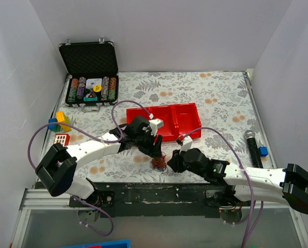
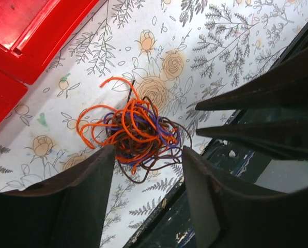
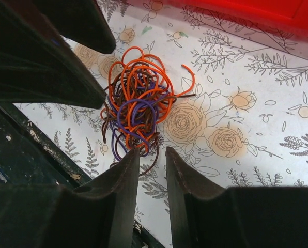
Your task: Untangle the cables
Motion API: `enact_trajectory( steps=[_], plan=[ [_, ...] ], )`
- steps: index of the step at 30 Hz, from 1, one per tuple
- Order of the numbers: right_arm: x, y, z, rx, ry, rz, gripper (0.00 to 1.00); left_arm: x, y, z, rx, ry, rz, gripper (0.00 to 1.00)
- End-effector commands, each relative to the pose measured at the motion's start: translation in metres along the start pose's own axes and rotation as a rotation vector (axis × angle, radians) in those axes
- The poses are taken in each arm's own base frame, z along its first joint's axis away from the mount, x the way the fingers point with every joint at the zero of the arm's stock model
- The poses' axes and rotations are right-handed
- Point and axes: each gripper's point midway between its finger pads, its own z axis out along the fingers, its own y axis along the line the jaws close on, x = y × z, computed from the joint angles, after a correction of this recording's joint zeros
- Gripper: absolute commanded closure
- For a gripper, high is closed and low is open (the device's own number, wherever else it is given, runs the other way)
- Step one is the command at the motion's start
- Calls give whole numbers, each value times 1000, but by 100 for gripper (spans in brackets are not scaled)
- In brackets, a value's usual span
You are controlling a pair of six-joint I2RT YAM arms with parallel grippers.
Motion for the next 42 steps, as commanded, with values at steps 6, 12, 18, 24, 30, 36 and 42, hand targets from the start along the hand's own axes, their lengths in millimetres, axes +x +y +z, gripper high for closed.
enact_trajectory(
  steps=[6, 12, 18, 24, 30, 36, 42],
  plan=[
    [-21, 19, 5, -76, -74, -14, 63, -13, -8, 13, 30, -8, -68, 44],
    [-11, 14, -2, -93, -80, 16, 64, -20, -6, 18, 14, -18, -76, 64],
    [-6, 10, -5, -96, -77, 32, 64, -20, -2, 19, -3, -20, -70, 83],
    [1, 6, -7, -93, -71, 46, 65, -17, -1, 17, -5, -24, -58, 96],
    [-3, 8, -7, -103, -93, 58, 62, -14, 7, 6, -47, -37, -17, 100],
    [-12, 20, 1, -135, -104, 62, 49, -5, 14, -6, -68, -54, -2, 100],
    [-22, 45, 21, -180, -77, 58, 49, 6, 24, -11, -96, -54, -2, 100]
  ],
)
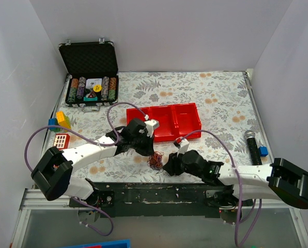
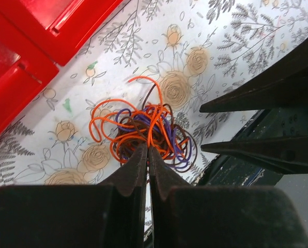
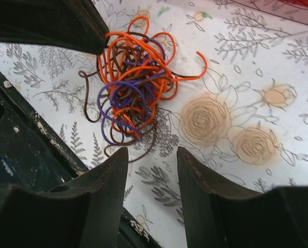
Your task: Untangle the cables
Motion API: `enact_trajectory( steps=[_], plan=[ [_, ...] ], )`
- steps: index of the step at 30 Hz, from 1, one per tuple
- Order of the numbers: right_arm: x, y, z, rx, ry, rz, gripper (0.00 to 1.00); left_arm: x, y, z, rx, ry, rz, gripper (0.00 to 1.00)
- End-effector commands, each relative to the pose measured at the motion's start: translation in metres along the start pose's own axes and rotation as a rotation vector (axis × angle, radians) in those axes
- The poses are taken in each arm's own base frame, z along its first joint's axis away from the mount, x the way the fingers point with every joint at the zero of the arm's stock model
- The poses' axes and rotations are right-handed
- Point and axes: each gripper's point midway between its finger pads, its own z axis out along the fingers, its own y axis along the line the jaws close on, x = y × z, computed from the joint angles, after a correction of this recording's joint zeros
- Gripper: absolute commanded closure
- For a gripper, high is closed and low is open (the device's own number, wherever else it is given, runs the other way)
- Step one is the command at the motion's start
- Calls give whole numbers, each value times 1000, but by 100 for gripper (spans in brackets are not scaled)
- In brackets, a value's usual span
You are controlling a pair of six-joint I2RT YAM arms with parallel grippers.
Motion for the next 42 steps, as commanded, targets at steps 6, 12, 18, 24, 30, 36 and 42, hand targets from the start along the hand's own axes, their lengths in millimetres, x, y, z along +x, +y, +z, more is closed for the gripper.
enact_trajectory(
  steps=[6, 12, 18, 24, 30, 36, 42],
  plan=[
    [-56, 47, 22, -114, -133, -7, 50, 4, 12, -10, -47, -36, 27, 100],
    [-43, 44, 33, -98, -77, -8, 55, 8, 14, -13, -49, -40, 32, 100],
    [-28, 38, 35, -96, -43, 1, 67, 7, 14, -16, -54, -52, 44, 100],
    [-24, 33, 26, -82, -31, 7, 99, -14, 6, -27, -50, -85, 100, 100],
    [-10, 15, 3, -40, -14, 33, 99, -35, -7, -54, -37, -82, 198, 100],
    [4, -5, -18, 12, 1, 67, 99, -46, -26, -94, 13, -137, 257, 100],
    [17, -20, -25, 85, 50, 90, 99, -77, -49, -143, 31, -249, 355, 100]
  ],
)
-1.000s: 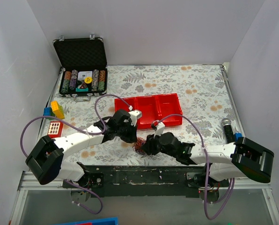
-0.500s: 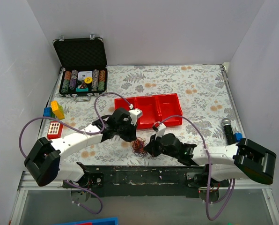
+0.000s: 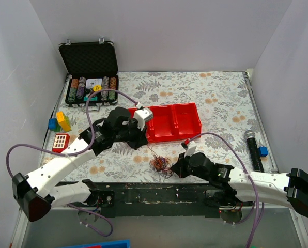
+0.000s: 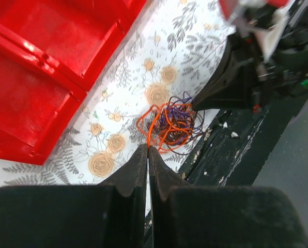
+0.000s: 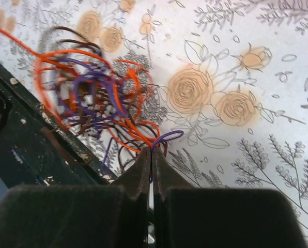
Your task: Untangle the cables
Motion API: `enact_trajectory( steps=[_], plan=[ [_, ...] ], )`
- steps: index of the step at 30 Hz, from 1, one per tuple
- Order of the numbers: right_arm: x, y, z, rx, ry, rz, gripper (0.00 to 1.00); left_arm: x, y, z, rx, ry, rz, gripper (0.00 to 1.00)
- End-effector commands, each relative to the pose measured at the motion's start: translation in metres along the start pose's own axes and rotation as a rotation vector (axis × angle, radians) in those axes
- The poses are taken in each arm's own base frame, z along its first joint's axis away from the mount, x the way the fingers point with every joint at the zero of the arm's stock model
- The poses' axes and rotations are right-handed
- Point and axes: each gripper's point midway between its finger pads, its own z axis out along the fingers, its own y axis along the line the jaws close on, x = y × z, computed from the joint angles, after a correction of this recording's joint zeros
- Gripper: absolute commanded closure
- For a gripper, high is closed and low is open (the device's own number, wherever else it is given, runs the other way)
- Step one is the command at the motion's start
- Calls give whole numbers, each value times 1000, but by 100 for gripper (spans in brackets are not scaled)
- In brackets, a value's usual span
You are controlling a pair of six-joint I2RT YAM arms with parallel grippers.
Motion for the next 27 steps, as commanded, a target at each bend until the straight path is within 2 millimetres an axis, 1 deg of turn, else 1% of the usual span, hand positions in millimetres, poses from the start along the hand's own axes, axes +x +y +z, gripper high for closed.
enact_trajectory(
  steps=[1, 7, 11, 13, 15, 18, 20, 21, 23, 27],
  plan=[
    [15, -20, -5, 98, 54, 29, 99, -49, -15, -47, 16, -125, 114, 100],
    [20, -33, -7, 178, 78, 35, 99, -119, -35, -110, -2, -336, 178, 100],
    [24, -42, -9, 256, 109, 32, 99, -157, -50, -149, 8, -466, 222, 100],
    [25, -49, -11, 311, 123, 33, 99, -184, -55, -178, -20, -564, 251, 100],
    [27, -56, -13, 359, 133, 33, 99, -208, -53, -204, -75, -665, 256, 100],
    [29, -62, -17, 405, 135, 47, 99, -249, -51, -256, -178, -886, 278, 100],
    [30, -65, -20, 423, 129, 54, 99, -270, -48, -292, -260, -1028, 290, 100],
    [30, -66, -22, 432, 128, 56, 99, -280, -48, -311, -289, -1096, 289, 100],
    [30, -69, -25, 458, 126, 64, 99, -295, -50, -342, -326, -1192, 283, 100],
    [31, -79, -33, 540, 127, 84, 99, -314, -60, -379, -333, -1301, 295, 100]
  ],
)
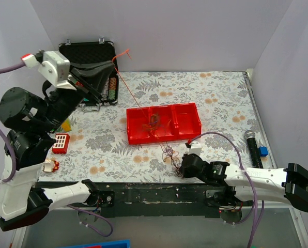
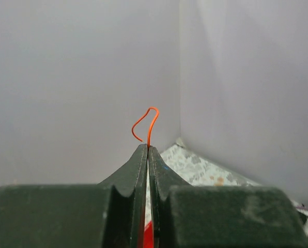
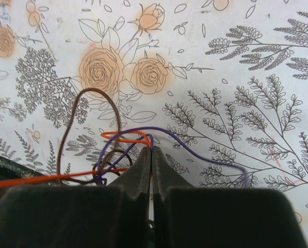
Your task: Untangle the cables
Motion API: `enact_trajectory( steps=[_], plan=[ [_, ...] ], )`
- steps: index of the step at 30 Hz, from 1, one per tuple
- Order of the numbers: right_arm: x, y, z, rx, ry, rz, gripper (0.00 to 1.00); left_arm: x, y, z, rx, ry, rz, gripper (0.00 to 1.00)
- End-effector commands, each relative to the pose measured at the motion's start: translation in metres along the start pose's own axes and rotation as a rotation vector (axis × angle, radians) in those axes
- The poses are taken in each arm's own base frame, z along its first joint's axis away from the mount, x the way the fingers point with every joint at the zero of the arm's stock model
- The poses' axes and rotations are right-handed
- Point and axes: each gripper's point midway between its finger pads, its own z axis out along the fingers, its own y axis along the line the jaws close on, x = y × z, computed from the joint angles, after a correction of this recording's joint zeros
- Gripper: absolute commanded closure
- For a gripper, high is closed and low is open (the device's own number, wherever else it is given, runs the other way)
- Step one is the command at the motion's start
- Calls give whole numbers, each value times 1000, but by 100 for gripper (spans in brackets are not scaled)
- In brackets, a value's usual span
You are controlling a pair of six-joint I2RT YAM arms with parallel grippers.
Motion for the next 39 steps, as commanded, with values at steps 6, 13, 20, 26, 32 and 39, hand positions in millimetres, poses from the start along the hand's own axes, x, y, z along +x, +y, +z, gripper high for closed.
enact_trajectory(
  steps=[6, 13, 20, 26, 32, 39],
  plan=[
    [8, -45, -11, 269, 33, -3, 99, -153, 51, -32, -262, -486, 72, 100],
    [9, -64, -18, 406, 46, -6, 99, -191, 52, -50, -267, -590, 72, 100],
    [-12, -29, -24, 218, -40, 1, 91, -132, 17, -33, -69, -400, 39, 100],
    [-36, -2, -43, 18, -131, 0, 39, -83, 2, -20, 10, -278, 20, 100],
    [-58, 36, -65, -193, -195, -18, 35, -55, -5, -14, 42, -213, -11, 100],
    [-90, 82, -91, -446, -336, -16, 32, -19, -19, -10, 109, -120, -43, 100]
  ],
)
